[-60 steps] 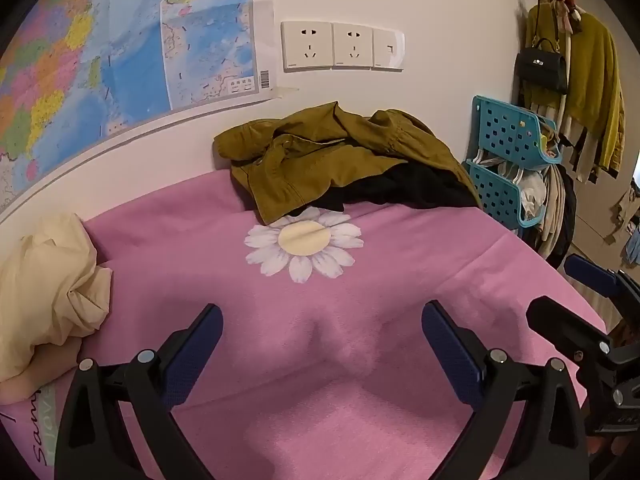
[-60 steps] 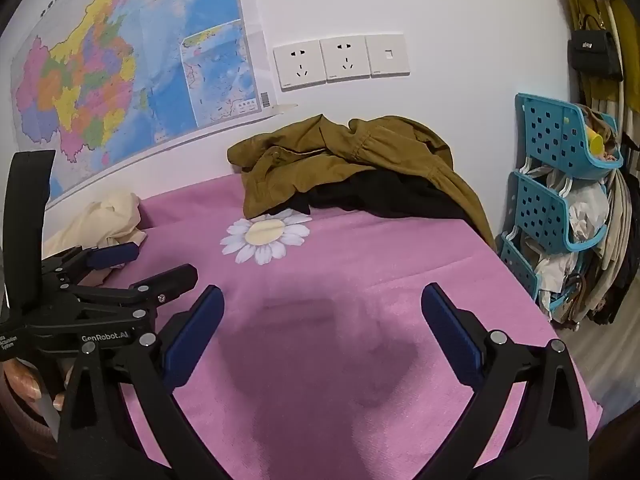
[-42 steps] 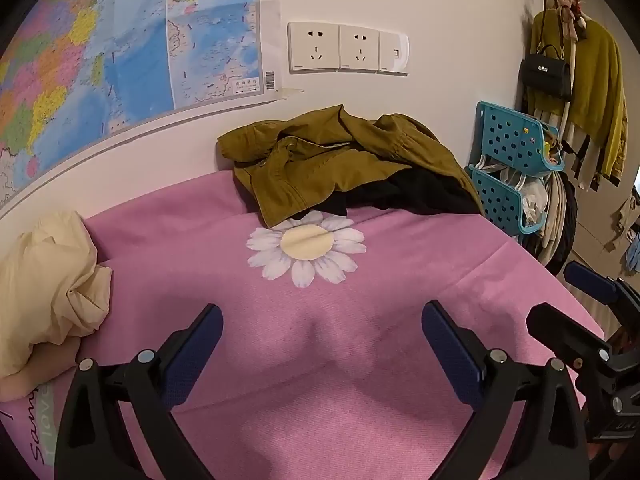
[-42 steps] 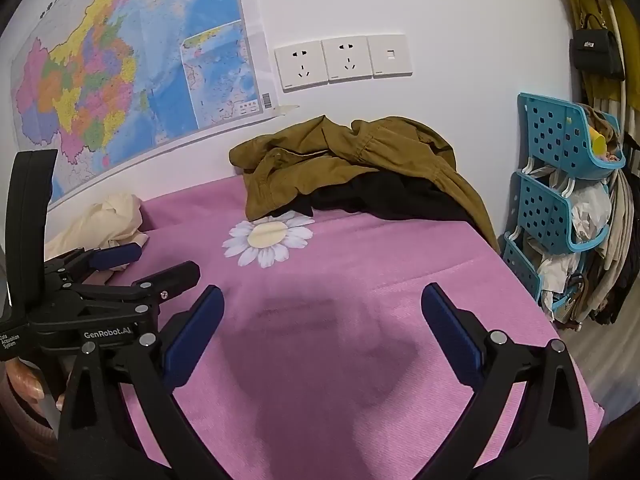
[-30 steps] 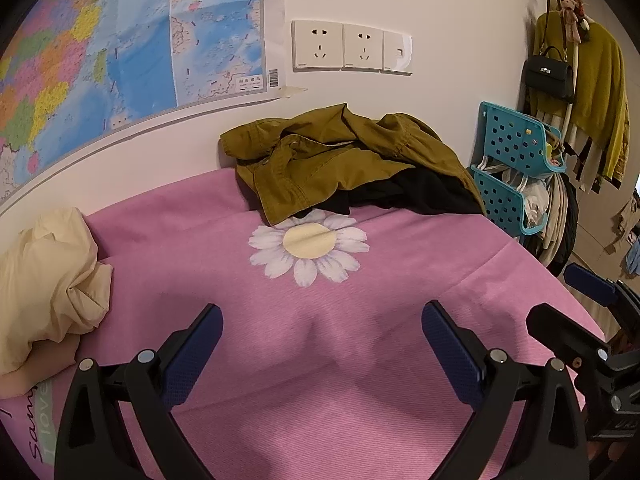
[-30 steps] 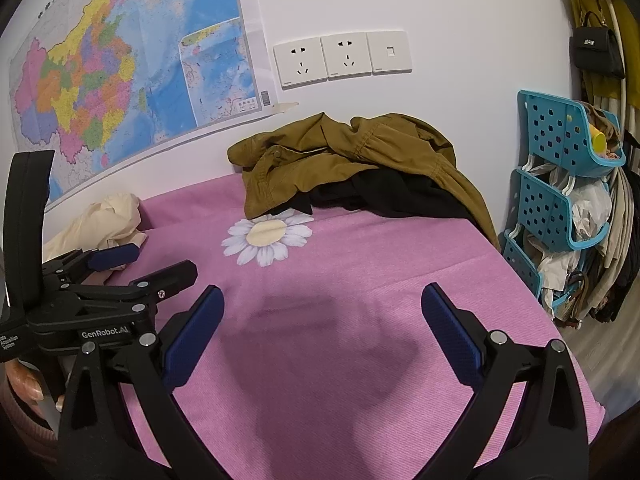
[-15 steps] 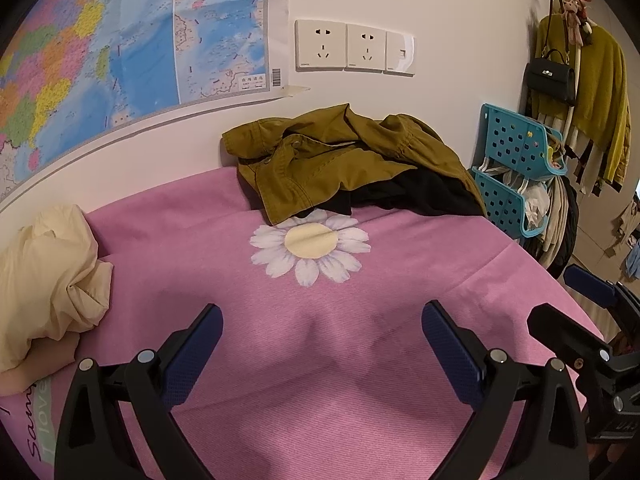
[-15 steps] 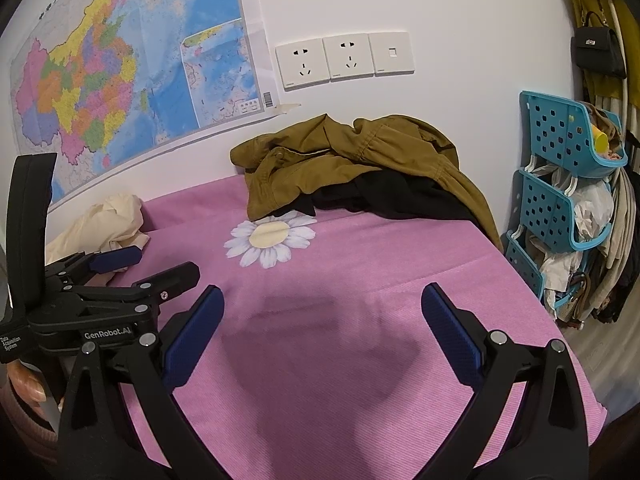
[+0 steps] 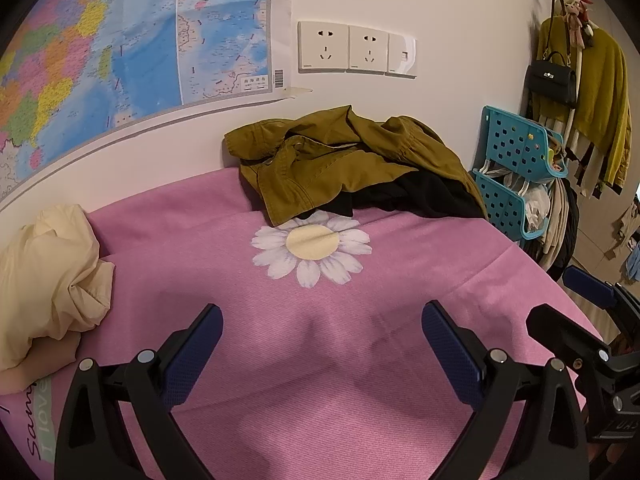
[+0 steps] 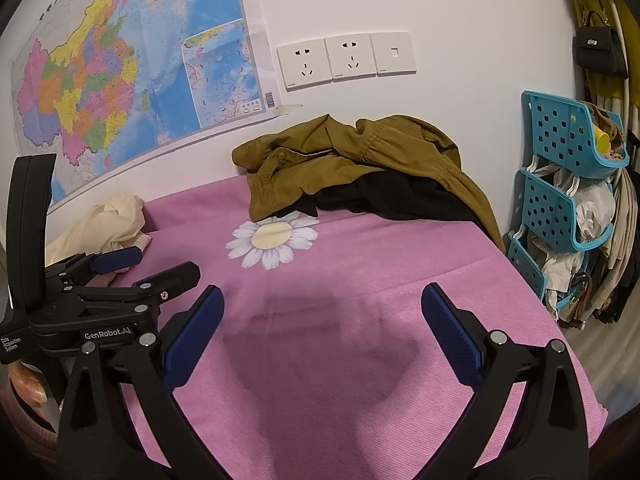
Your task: Fold large clothes
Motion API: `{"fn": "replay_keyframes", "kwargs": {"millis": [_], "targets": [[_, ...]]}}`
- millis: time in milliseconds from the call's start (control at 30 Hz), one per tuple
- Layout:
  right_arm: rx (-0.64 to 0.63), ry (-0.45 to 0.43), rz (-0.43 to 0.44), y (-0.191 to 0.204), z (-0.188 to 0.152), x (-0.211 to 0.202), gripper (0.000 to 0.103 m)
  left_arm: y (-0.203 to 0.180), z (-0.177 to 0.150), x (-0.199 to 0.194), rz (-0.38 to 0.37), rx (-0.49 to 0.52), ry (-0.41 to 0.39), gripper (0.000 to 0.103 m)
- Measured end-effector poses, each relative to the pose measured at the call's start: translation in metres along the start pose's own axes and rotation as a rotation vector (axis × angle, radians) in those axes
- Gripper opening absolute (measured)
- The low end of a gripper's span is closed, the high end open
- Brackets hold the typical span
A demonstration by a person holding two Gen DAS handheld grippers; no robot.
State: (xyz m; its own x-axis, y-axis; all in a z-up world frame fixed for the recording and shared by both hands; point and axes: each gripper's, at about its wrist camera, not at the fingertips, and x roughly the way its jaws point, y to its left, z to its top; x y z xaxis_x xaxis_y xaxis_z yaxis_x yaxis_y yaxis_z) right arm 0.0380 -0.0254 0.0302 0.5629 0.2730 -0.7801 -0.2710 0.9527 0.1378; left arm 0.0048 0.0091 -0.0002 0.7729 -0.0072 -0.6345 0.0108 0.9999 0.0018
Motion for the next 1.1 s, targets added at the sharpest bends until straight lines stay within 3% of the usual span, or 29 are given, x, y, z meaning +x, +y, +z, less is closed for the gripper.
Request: {"fn": "replay_keyframes", "kwargs": {"millis": [1100], "targets": [[-0.008, 0.004, 0.007, 0.0062, 0.0013, 0.0042, 0.097, 0.0026, 0.0005, -0.0009, -0.002, -0.011, 0.0, 0.096]]}}
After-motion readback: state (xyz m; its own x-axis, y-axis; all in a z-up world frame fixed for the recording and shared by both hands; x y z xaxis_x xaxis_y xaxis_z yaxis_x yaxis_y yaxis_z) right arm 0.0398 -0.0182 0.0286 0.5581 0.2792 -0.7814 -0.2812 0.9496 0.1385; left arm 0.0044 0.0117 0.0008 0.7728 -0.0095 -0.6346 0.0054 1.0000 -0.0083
